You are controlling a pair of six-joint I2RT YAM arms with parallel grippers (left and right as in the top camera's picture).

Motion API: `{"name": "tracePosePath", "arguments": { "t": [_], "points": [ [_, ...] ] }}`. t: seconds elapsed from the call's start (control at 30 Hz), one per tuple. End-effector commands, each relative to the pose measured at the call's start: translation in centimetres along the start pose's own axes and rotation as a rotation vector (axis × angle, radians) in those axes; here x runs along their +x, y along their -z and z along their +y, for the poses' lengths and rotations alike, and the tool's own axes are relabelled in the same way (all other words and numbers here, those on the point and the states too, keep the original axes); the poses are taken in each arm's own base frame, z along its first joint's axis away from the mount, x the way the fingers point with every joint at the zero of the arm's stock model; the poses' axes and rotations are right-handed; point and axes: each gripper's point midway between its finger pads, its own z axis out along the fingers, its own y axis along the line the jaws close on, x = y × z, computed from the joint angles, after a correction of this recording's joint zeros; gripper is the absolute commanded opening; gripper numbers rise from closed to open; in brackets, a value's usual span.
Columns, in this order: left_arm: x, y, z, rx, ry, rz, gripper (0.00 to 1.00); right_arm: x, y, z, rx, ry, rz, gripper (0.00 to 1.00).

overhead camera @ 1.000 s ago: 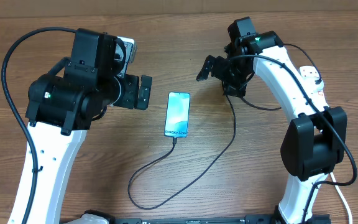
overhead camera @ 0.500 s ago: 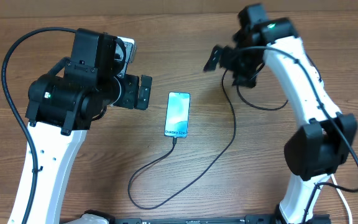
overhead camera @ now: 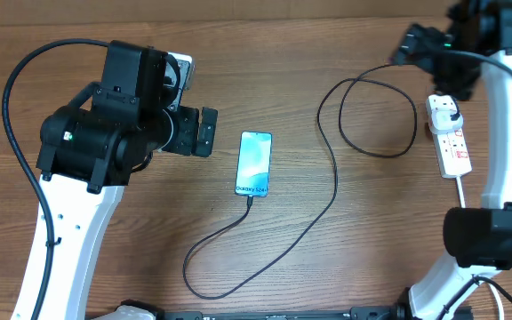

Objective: Plug charger to phone and switch on socket
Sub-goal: 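Move the right gripper over the white power strip's switch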

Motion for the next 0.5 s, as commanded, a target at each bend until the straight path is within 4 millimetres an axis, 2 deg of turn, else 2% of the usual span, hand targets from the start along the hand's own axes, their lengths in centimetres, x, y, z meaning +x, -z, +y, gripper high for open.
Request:
{"name": "tracePosePath", "arguments": {
  "t": [0.0, 0.23, 0.33, 0.47],
  "points": [
    [-0.3, 0.1, -0.1, -0.003, -0.032, -0.006, 1.0, -2.3, 1.7, -5.3, 0.118, -0.062, -0.084, 1.0],
    [-0.3, 0.1, -0.1, -0.003, -0.032, -0.007, 1.0, -4.3, 2.2, -10.8, 0.163, -0.124, -0.111, 1.0],
    [-0.3, 0.1, -0.1, -0.003, -0.032, -0.006, 1.0, -4.6, 1.8, -12.2, 0.177, -0.122, -0.099, 1.0],
    [-0.3, 0.1, -0.1, -0.003, -0.032, -0.007, 1.0, -4.6, 1.0, -13.2, 0.183, -0.114, -0.071, 1.0]
  ]
}}
